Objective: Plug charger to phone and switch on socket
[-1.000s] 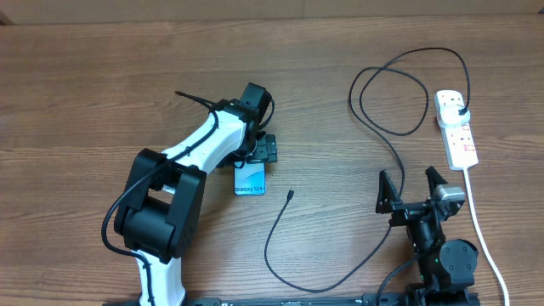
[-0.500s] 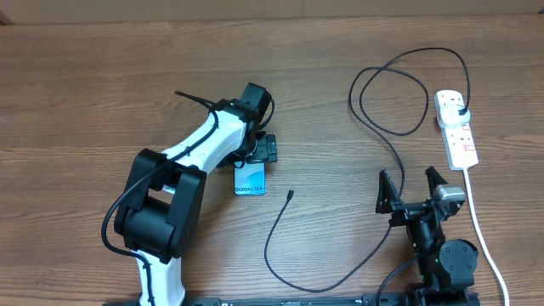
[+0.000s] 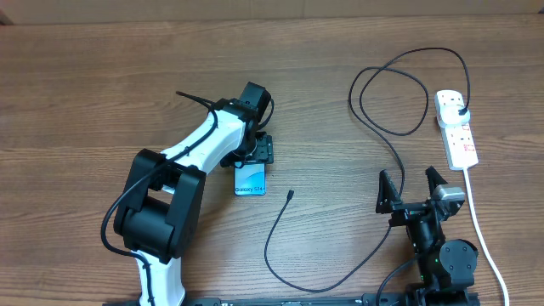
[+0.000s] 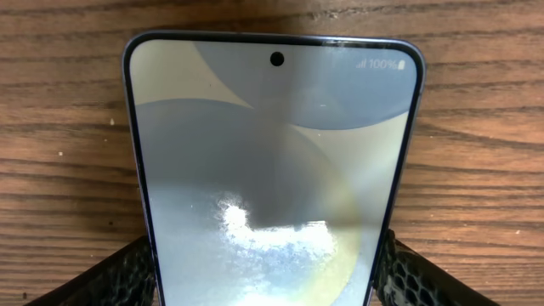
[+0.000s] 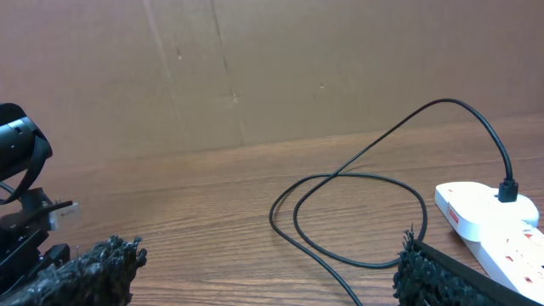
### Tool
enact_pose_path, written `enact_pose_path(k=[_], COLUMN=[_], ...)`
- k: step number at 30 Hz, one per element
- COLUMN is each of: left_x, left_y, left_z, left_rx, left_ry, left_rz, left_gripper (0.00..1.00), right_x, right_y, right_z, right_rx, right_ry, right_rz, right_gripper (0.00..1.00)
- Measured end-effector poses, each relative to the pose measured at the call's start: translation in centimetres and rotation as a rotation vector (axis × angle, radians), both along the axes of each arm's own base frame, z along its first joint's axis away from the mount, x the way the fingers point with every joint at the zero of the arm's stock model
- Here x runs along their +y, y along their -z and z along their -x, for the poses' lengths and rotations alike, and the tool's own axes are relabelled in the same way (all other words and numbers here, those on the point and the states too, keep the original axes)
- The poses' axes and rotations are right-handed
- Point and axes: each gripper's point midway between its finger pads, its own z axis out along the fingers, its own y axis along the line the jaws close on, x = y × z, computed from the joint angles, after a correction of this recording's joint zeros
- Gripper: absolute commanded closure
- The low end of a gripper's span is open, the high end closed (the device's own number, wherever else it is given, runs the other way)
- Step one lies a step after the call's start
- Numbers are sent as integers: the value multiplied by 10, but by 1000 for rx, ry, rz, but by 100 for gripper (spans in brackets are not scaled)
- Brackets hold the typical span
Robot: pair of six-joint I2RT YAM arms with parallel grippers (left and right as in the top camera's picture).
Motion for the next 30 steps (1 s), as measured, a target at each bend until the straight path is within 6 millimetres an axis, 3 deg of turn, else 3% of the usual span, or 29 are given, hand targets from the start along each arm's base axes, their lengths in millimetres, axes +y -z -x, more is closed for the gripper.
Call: enact_pose_path(k=[22,23,25,30], left_x=[-1,-1,-1,-5], left_y=[0,0,0,-1], left_z=[0,0,1,1], left_rx=[2,2,2,7], left_ry=[14,15,19,26], left_rz=[5,5,6,27], left_gripper=[28,26,12,2], right_x=[0,0,0,0], right_y=[0,0,0,0], right_z=[0,0,0,0], right_rx=[0,0,-1,0], right_ry=[0,0,0,0], right_rz=[0,0,0,0], right_gripper=[0,0,0,0])
